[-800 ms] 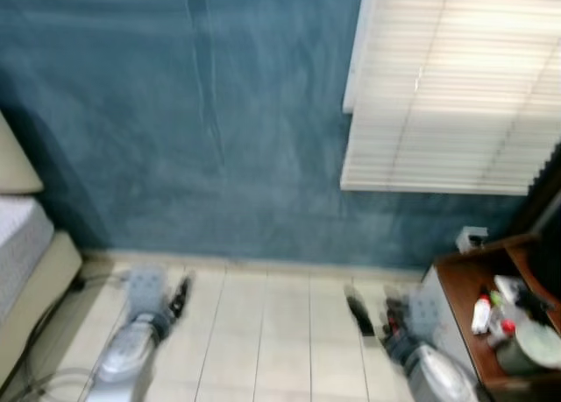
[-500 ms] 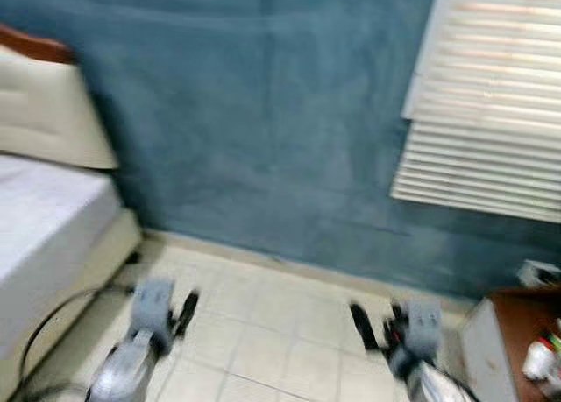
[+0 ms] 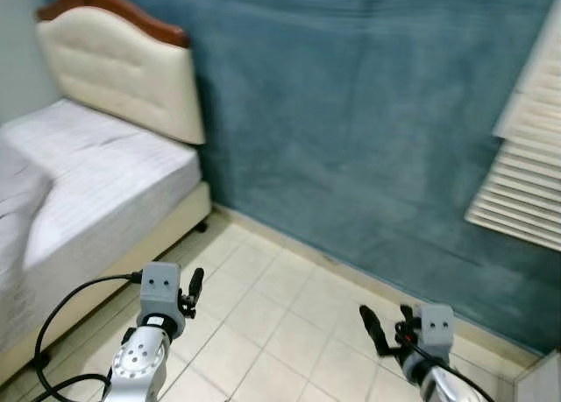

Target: Clean up the room

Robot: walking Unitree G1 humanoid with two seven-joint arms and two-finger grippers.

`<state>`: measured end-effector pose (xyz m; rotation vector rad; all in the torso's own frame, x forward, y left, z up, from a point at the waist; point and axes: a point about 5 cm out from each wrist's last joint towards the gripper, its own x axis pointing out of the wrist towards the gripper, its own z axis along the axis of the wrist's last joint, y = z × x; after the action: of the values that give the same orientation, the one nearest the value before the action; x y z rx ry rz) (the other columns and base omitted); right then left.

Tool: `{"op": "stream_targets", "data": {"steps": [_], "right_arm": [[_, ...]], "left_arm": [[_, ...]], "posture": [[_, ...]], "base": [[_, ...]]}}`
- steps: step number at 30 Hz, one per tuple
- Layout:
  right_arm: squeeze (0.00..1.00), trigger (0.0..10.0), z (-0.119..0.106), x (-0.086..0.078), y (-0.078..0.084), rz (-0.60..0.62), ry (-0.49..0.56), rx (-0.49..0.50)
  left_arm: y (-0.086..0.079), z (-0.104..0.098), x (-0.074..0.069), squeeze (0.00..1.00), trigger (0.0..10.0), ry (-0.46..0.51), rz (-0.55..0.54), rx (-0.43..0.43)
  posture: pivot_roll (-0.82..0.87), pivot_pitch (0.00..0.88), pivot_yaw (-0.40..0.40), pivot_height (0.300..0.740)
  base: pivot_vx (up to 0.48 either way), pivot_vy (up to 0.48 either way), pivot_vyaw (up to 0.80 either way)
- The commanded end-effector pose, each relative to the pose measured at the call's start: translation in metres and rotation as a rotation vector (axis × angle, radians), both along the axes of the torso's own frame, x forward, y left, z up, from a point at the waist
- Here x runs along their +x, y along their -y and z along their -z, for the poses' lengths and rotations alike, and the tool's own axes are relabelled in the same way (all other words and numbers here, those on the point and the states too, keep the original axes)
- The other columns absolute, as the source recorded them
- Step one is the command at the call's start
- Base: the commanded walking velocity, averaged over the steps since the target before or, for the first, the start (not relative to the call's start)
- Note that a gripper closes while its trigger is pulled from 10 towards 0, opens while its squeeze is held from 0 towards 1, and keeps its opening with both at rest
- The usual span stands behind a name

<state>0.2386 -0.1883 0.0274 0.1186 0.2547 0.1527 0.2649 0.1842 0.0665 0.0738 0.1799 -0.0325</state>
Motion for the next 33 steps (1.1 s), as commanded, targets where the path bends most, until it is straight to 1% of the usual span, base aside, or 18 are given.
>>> {"op": "stream_targets", "data": {"steps": [1,2,4,5,6,7,8,9,10,15,16,19,21,23,24,26,29,33], "right_arm": [[0.00,10.0,-0.005,0.006,-0.006,-0.032,0.028,-0.005],[0.00,10.0,-0.008,0.006,-0.003,-0.012,0.053,0.009],[0.00,10.0,-0.005,-0.002,0.003,0.008,0.040,0.017],[0.00,10.0,-0.001,-0.004,0.004,0.007,0.022,0.024],[0.00,10.0,-0.001,-0.003,0.003,0.004,0.020,0.026],[0.00,10.0,-0.001,-0.001,0.001,0.000,0.021,0.031],[0.00,10.0,-0.001,-0.001,0.000,-0.005,0.022,0.034],[0.04,10.0,-0.002,0.001,-0.003,-0.023,0.026,0.045],[1.00,10.0,-0.004,0.003,-0.008,-0.050,0.041,0.050],[1.00,10.0,-0.005,0.008,-0.008,-0.052,0.044,0.056],[1.00,10.0,-0.005,0.009,-0.007,-0.054,0.042,0.050],[1.00,10.0,-0.006,0.014,-0.007,-0.066,0.049,0.037],[1.00,10.0,-0.004,0.012,-0.009,-0.070,0.046,0.045],[1.00,10.0,-0.001,0.009,-0.009,-0.068,0.036,0.048],[1.00,10.0,0.002,0.008,-0.011,-0.074,0.029,0.049],[1.00,10.0,0.004,0.009,-0.012,-0.081,0.020,0.044],[1.00,10.0,0.004,0.011,-0.012,-0.090,0.018,0.036],[1.00,10.0,0.001,0.017,-0.013,-0.101,0.033,0.033]], "left_arm": [[-0.007,0.003,-0.003,0.00,10.0,-0.018,-0.038,0.032],[-0.011,0.006,-0.007,0.00,10.0,-0.026,-0.053,0.052],[-0.022,0.003,-0.021,0.00,10.0,0.001,-0.067,0.099],[-0.020,0.002,-0.025,0.00,10.0,0.008,-0.057,0.126],[-0.017,0.001,-0.023,0.00,10.0,0.017,-0.070,0.178],[-0.017,0.002,-0.019,0.53,10.0,0.008,-0.100,0.191],[-0.017,0.004,-0.017,1.00,10.0,-0.007,-0.107,0.175],[-0.017,0.004,-0.015,1.00,10.0,-0.011,-0.112,0.138],[-0.018,0.004,-0.014,1.00,10.0,-0.022,-0.110,0.134],[-0.013,0.005,-0.010,1.00,10.0,-0.025,-0.105,0.138],[-0.013,0.003,-0.007,0.00,10.0,-0.018,-0.095,0.153],[-0.015,0.000,-0.001,0.00,10.0,-0.011,-0.083,0.158],[-0.025,0.004,-0.006,0.00,10.0,-0.035,-0.109,0.151],[-0.031,0.005,-0.009,0.00,10.0,-0.042,-0.135,0.174],[-0.025,0.004,-0.009,0.00,10.0,-0.033,-0.122,0.161],[-0.017,0.007,-0.008,0.00,10.0,-0.043,-0.097,0.197],[-0.015,0.011,-0.008,0.00,10.0,-0.064,-0.099,0.214],[-0.019,0.009,-0.004,0.00,10.0,-0.043,-0.120,0.178]], "posture": [[0.00,0.000,-0.032,0.740],[0.00,0.000,-0.035,0.740],[0.01,0.000,-0.041,0.740],[0.01,0.000,-0.042,0.740],[0.02,0.000,-0.043,0.740],[0.02,0.000,-0.044,0.740],[0.02,0.000,-0.045,0.740],[0.02,0.000,-0.044,0.740],[0.02,0.000,-0.043,0.740],[0.03,0.000,-0.044,0.740],[0.03,0.000,-0.043,0.740],[0.03,0.000,-0.038,0.740],[0.03,0.000,-0.033,0.740],[0.04,0.000,-0.033,0.740],[0.04,0.000,-0.033,0.740],[0.04,0.000,-0.037,0.740],[0.04,0.000,-0.040,0.740],[0.04,0.000,-0.042,0.740]], "base": [[0.000,0.480,0.44],[0.000,0.480,0.44],[0.000,0.480,0.48],[0.000,0.480,0.49],[0.000,0.480,0.49],[0.000,0.000,0.49],[0.000,0.000,0.49],[0.000,0.000,0.49],[0.000,0.000,0.48],[0.000,0.000,0.48],[0.000,0.000,0.49],[0.000,0.000,0.49],[0.000,0.000,0.49],[0.000,-0.480,0.49],[0.000,-0.480,0.49],[0.000,-0.223,0.49],[0.000,0.000,0.48],[0.000,0.000,0.48]]}}
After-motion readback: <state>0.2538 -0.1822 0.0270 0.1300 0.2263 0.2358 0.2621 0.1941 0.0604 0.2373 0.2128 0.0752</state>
